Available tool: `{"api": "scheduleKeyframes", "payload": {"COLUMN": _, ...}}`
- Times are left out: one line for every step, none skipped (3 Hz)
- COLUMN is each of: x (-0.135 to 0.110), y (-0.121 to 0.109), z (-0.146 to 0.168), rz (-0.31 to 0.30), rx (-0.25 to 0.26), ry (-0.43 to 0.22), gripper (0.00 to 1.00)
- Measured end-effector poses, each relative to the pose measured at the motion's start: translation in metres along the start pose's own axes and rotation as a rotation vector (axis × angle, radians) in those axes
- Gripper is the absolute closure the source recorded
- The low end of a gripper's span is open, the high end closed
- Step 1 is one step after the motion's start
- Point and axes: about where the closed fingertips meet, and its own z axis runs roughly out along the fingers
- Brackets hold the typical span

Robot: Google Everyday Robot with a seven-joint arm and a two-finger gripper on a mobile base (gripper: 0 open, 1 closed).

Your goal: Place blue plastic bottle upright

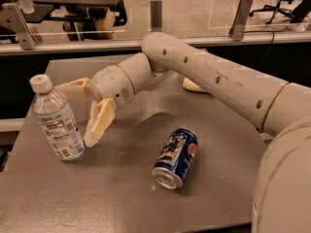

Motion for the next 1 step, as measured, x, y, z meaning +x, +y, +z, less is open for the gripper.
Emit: {"api": "scheduleKeyframes", "payload": {"x": 0.0000, "y": 0.0000, "z": 0.0001, "rz": 0.000, "rx": 0.000, "ry": 0.000, "gripper": 0.00}}
